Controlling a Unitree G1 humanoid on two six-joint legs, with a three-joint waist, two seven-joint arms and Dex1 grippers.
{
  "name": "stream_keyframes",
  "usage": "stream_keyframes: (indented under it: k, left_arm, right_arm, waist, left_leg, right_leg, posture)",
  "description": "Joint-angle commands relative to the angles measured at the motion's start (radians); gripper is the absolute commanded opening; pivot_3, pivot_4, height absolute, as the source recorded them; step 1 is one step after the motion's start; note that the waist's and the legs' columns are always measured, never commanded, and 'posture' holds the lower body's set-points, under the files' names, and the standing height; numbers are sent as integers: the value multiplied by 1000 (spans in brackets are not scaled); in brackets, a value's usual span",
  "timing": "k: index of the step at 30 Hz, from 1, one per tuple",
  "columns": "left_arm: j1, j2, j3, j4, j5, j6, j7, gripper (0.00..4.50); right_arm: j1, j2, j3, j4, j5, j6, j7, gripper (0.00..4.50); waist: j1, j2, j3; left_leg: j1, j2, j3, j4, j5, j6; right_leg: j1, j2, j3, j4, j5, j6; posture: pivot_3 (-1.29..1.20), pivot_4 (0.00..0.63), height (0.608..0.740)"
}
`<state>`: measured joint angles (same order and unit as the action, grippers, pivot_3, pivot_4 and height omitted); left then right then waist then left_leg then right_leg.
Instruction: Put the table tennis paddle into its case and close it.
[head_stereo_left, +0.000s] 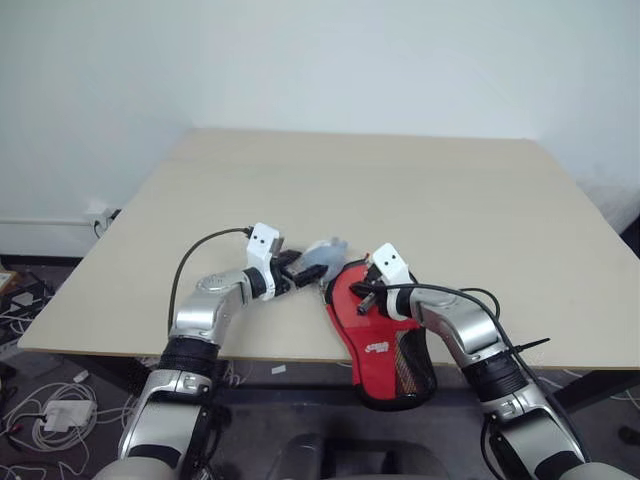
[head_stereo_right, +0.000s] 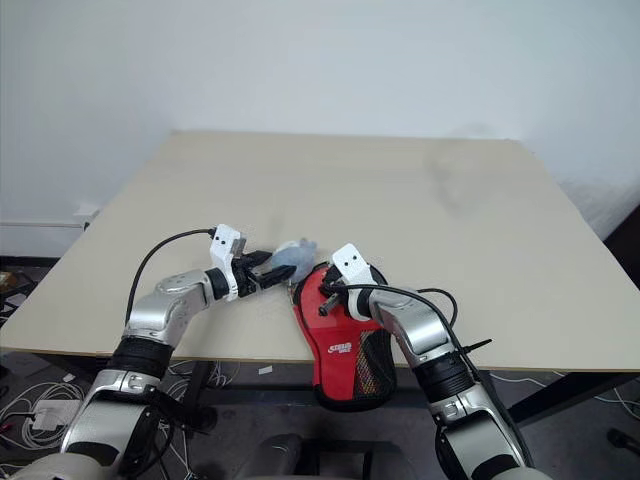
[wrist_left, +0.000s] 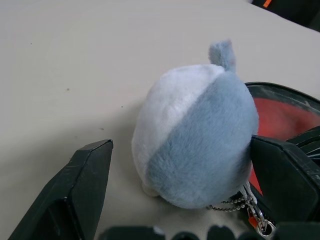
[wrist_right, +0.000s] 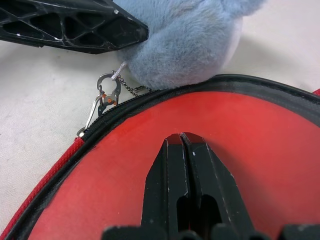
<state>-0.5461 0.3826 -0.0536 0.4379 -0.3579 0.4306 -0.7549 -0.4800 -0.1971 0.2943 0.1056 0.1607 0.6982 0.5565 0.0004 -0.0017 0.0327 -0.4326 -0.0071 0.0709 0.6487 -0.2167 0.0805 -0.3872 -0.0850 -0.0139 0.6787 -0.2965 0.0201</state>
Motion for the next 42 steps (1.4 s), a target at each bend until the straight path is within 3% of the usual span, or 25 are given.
stream_keyframes:
  k: [1,11,20,31,42]
  left_arm:
    - [-37,-11,24,-14,-8,-5,-31,3271]
    - [-30,-15,24,-16,-8,10,-82,50]
    - [-82,-10,38,46,25,-25,-54,21]
    - [-240,-5,40,171,116,-212,-39,21]
    - [-192,-31,-21,96,154,-209,-139,21]
  right_arm:
    - [10,-2,-15,-30,0,23,-10,0]
    - [28,-7,-24,-69,6,62,-16,0]
    - [35,-17,-12,-73,-3,93,-15,0]
    - [55,-21,1,-88,-5,110,-13,0]
    - [65,-19,14,-108,-4,131,-14,0]
  waist:
    - [0,0,0]
    - [0,0,0]
    - [0,0,0]
    - [1,-1,0]
    - [0,-1,0]
  left_leg:
    - [0,0,0,0,0,0]
    - [0,0,0,1,0,0]
    - [0,0,-1,1,0,1]
    - [0,0,-1,3,0,1]
    - [0,0,-1,4,-1,3]
  right_leg:
    - [0,0,0,0,0,0]
    - [0,0,0,0,0,0]
    - [1,0,0,0,0,0]
    - [1,0,-1,2,0,0]
    - [1,0,0,2,0,0]
  posture:
    - [0,0,707]
    - [0,0,707]
    - [0,0,707]
    - [0,0,707]
    - [0,0,707]
